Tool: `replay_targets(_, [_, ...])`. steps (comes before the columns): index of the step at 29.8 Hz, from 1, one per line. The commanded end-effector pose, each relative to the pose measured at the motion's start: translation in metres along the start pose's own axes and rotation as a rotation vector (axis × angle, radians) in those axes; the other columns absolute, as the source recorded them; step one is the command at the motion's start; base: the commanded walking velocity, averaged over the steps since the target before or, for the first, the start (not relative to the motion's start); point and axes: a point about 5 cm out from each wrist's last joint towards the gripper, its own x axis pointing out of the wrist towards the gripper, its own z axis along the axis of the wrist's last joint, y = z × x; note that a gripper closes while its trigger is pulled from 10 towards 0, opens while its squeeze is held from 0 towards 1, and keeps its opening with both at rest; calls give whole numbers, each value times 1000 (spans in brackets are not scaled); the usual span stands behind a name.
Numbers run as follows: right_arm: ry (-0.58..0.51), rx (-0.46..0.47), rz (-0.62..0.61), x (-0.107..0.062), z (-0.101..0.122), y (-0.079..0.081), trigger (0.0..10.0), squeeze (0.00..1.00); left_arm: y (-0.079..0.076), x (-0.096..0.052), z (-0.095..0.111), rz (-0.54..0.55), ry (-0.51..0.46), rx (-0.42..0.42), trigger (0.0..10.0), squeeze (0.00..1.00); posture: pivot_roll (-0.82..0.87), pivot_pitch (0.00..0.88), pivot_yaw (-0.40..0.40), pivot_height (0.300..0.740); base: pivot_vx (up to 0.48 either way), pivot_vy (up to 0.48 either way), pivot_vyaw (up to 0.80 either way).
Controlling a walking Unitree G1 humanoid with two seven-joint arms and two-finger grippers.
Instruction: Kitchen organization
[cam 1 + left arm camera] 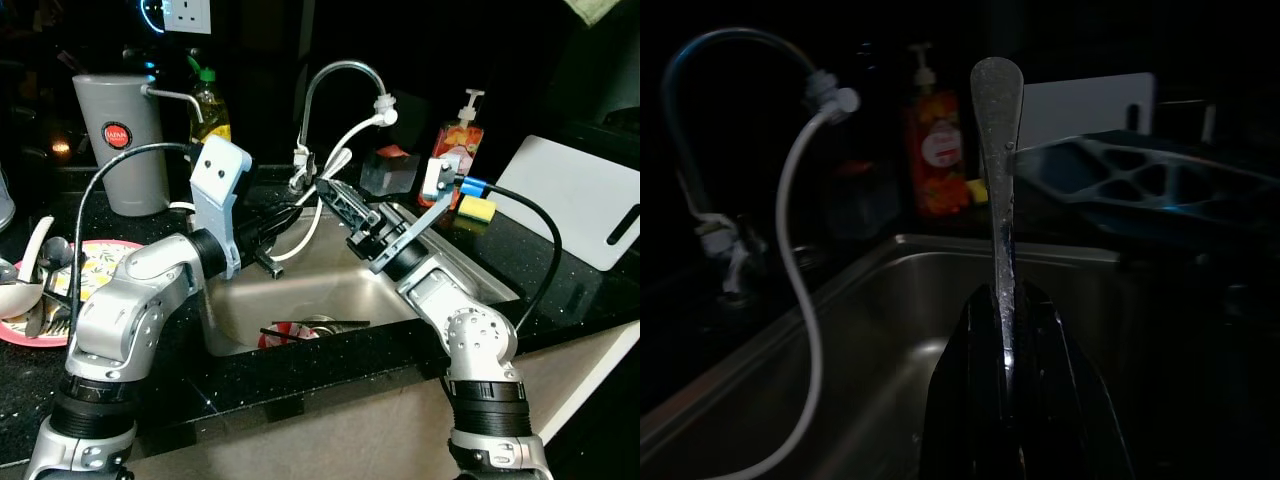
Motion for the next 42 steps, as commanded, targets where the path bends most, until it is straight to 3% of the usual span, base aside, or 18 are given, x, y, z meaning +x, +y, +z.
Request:
replay_targets(1, [-9, 20, 5, -2, 2, 1, 10000, 0, -3, -2, 1, -32, -8, 14, 10000, 0, 80, 22, -86, 740, 0, 0, 0])
replay_targets(16, [-30, 71, -48, -5, 8, -8, 10000, 0, -8, -5, 0, -69, -12, 16, 10000, 0, 79, 23, -90, 740, 0, 0, 0])
replay_targets(17, [-39, 73, -64, -5, 9, -10, 8863, 0, -8, -6, 0, -71, -6, 23, 10000, 0, 81, 23, -90, 740, 0, 0, 0])
replay_targets(18, [-43, 76, -70, -5, 10, -11, 3216, 0, -8, -6, -1, -71, -4, 24, 10000, 0, 81, 23, -91, 740, 0, 0, 0])
replay_targets(19, [-43, 76, -70, -5, 10, -11, 3216, 0, -8, -6, -1, -71, -4, 24, 10000, 0, 81, 23, -91, 740, 0, 0, 0])
replay_targets(20, [-50, 81, -77, -5, 11, -12, 0, 0, -9, -6, -1, -71, -1, 24, 10000, 0, 81, 24, -91, 740, 0, 0, 0])
replay_targets(34, [-50, 97, -80, -6, 10, -13, 0, 0, -6, -4, -2, -32, 8, 35, 10000, 0, 80, 25, -93, 740, 0, 0, 0])
replay_targets(35, [-48, 97, -79, -6, 10, -13, 0, 0, -5, -3, -2, -19, 2, 31, 10000, 1000, 80, 25, -93, 740, 0, 0, 0])
replay_targets(38, [-44, 95, -84, -6, 9, -13, 0, 0, -3, -1, 2, 1, -17, 38, 10000, 1000, 80, 25, -93, 740, 0, 0, 0])
replay_targets(39, [-42, 87, -96, -6, 8, -15, 0, 0, -3, -2, 5, 5, -37, 37, 10000, 0, 80, 25, -93, 740, 0, 0, 0])
replay_targets(41, [-41, 76, -110, -6, 7, -17, 0, 0, -3, -3, 9, 8, -60, 34, 10000, 0, 80, 25, -93, 740, 0, 0, 0])
replay_targets(42, [-33, 52, -131, -6, 6, -19, 8118, 0, -2, -4, 13, 8, -87, 16, 10000, 0, 80, 25, -93, 740, 0, 0, 0])
